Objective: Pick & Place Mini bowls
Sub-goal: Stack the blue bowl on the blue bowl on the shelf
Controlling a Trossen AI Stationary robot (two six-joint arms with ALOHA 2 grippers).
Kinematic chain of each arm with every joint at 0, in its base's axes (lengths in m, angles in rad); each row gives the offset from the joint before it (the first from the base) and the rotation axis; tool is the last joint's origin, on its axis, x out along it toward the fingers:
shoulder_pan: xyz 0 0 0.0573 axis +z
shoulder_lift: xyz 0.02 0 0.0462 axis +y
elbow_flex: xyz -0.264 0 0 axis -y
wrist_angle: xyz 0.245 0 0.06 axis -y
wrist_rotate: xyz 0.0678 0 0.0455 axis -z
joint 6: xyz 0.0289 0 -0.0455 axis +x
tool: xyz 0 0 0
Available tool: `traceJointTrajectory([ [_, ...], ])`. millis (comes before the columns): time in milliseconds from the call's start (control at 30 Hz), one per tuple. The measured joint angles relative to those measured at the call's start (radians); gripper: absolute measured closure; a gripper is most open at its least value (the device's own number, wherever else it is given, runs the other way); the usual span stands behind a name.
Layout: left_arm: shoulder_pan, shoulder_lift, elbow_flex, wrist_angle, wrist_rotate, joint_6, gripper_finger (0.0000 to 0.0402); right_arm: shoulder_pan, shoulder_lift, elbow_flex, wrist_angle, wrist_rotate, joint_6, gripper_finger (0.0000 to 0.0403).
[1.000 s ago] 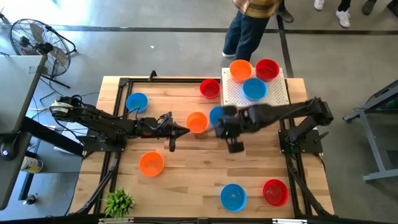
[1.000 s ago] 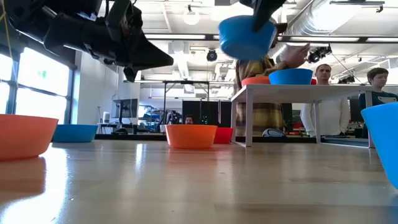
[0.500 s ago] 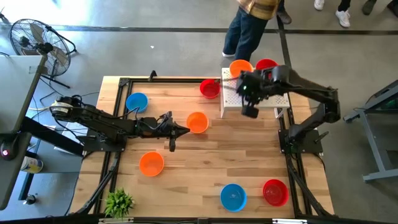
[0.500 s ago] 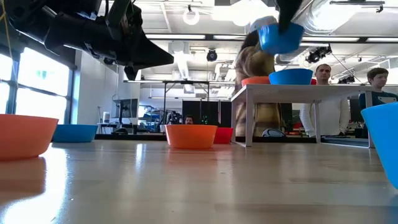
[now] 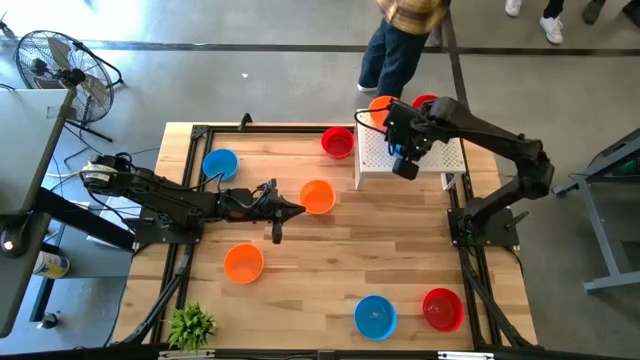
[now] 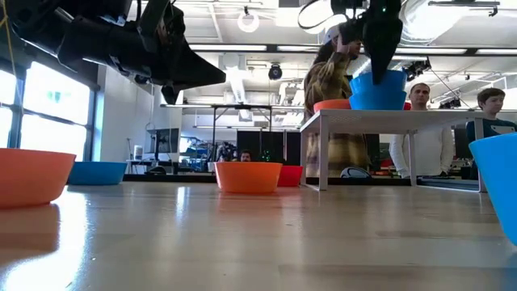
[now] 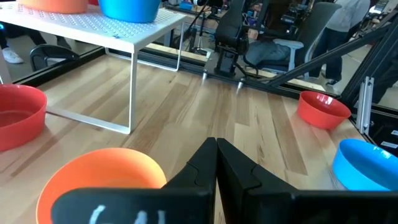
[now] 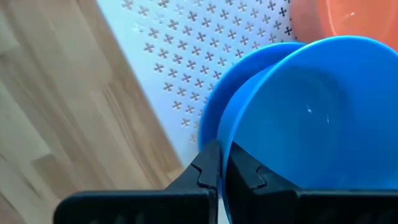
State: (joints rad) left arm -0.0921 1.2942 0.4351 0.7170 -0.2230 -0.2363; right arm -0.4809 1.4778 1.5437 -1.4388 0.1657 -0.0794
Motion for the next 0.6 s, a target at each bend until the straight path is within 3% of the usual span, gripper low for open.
traceJointTrajectory([
  [367,0.0,0.0,0.0,0.0,0.0,0.0,0.0401,-0.013,-0.001,-0.01,0.03,-0.028,0.0,0.0399],
  [600,0.0,0.0,0.0,0.0,0.015,0.0,0.0401,-0.013,-0.001,-0.01,0.031,-0.05,0.0,0.0372],
])
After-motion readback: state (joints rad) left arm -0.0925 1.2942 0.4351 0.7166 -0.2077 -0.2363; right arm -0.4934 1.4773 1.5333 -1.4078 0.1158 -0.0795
